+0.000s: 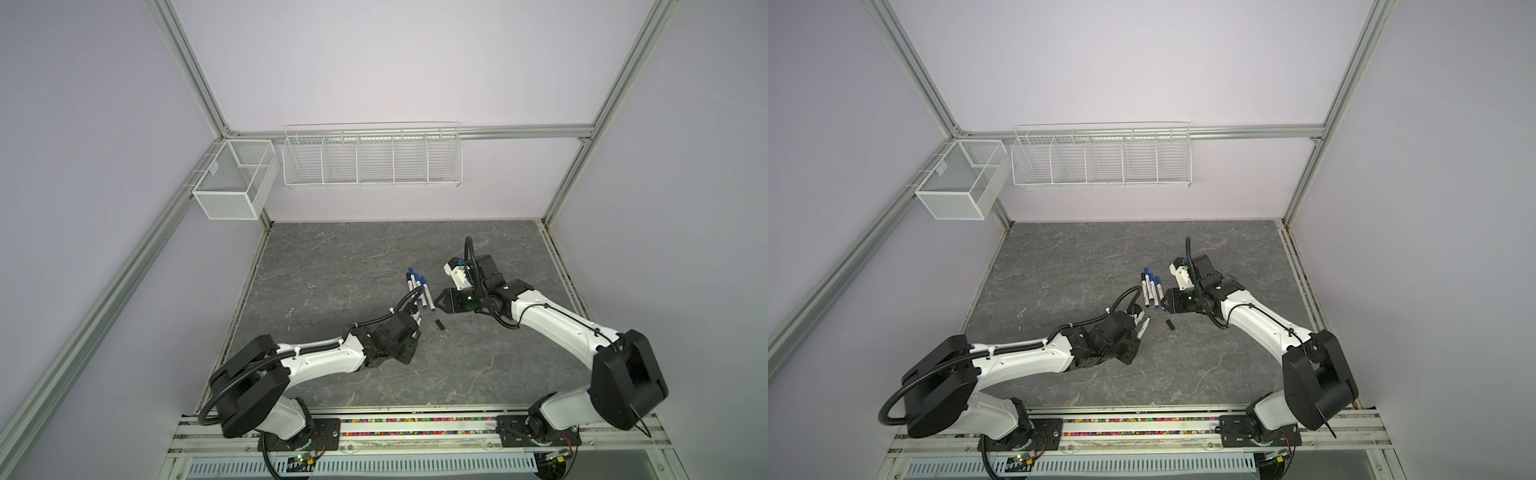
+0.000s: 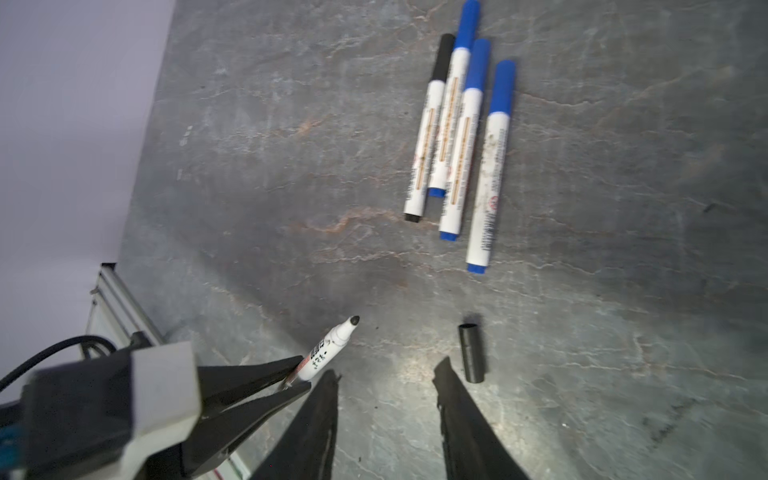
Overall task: Insert the pens into the pen caps
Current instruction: 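Grasp the black-tipped white marker with the left gripper and raise it upright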
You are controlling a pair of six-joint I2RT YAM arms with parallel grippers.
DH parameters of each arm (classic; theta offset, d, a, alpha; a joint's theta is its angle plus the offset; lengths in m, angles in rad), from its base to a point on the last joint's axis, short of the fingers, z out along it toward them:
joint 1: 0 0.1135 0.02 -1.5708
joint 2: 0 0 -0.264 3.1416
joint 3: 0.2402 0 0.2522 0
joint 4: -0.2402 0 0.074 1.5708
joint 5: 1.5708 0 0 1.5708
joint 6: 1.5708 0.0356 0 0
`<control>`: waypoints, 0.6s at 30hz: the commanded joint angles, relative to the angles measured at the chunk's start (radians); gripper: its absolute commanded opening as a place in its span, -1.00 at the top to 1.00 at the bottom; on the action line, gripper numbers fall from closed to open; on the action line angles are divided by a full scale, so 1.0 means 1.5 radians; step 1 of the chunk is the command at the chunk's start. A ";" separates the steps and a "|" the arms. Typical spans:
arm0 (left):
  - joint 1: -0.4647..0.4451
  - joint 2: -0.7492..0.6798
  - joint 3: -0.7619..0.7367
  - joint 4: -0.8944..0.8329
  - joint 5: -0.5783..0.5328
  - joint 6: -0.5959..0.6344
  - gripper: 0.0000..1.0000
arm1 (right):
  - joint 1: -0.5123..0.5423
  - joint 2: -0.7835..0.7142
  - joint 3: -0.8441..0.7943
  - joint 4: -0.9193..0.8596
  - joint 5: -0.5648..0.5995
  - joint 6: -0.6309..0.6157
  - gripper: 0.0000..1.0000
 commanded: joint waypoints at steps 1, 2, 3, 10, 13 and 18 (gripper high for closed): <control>-0.002 -0.057 -0.012 0.077 -0.076 -0.014 1.00 | 0.028 -0.014 -0.007 0.043 -0.080 -0.015 0.08; -0.002 -0.072 -0.021 0.097 -0.086 -0.008 1.00 | 0.037 -0.010 -0.003 0.044 -0.086 -0.020 0.07; -0.002 -0.084 -0.032 0.123 -0.089 0.000 1.00 | 0.045 -0.005 0.002 0.047 -0.093 -0.022 0.06; -0.002 -0.107 -0.062 0.206 -0.068 -0.007 1.00 | 0.061 0.025 0.023 0.103 -0.098 0.007 0.07; -0.002 -0.104 -0.064 0.206 -0.052 -0.007 1.00 | 0.062 0.040 0.034 0.119 -0.109 0.018 0.12; -0.002 -0.103 -0.068 0.222 -0.045 -0.009 1.00 | 0.071 0.074 0.055 0.124 -0.135 0.020 0.26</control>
